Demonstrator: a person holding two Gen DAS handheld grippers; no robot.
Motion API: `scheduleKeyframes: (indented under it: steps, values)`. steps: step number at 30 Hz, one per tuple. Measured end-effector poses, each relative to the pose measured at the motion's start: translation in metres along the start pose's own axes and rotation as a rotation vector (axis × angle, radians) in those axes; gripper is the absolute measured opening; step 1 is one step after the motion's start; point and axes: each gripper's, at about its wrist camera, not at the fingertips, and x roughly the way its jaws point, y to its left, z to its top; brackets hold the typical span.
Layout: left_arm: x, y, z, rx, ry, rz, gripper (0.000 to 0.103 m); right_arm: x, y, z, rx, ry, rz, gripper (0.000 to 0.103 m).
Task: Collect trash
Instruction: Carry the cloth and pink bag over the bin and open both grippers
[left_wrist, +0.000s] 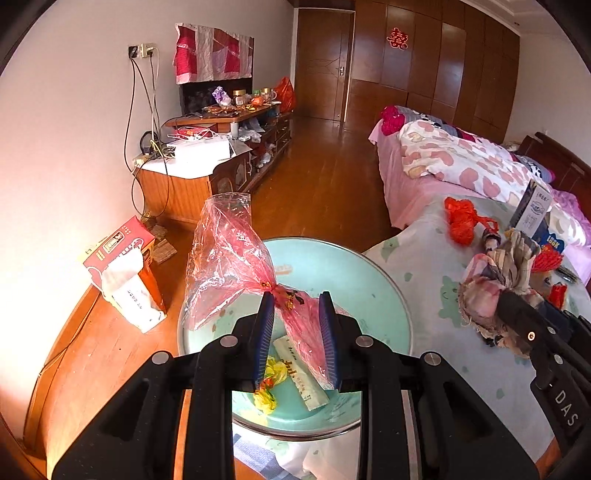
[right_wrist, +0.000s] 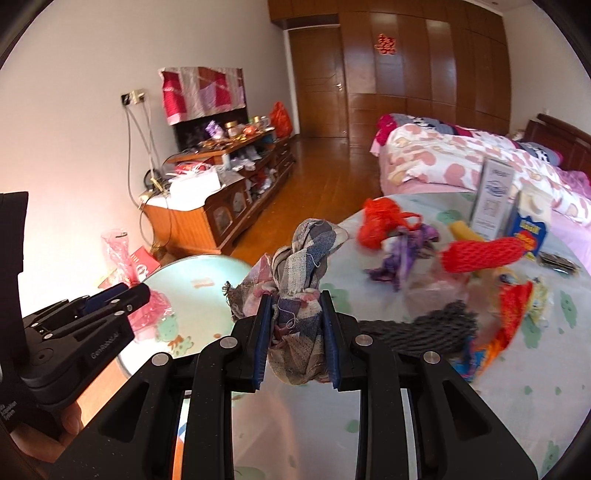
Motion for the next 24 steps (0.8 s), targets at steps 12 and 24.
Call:
scheduleKeyframes:
  steps: [12,24]
  values:
    - [0.025,0.02,-0.005,-0.009,0.07,0.044,0.026,0.058,0.041,0.003,-0.022,0.15,0.124,0.027]
    - [0.031,0.019,-0.004,-0.004,0.078,0.078,0.032,0.066,0.034,-0.001,0.064,0.202,0.183,0.036]
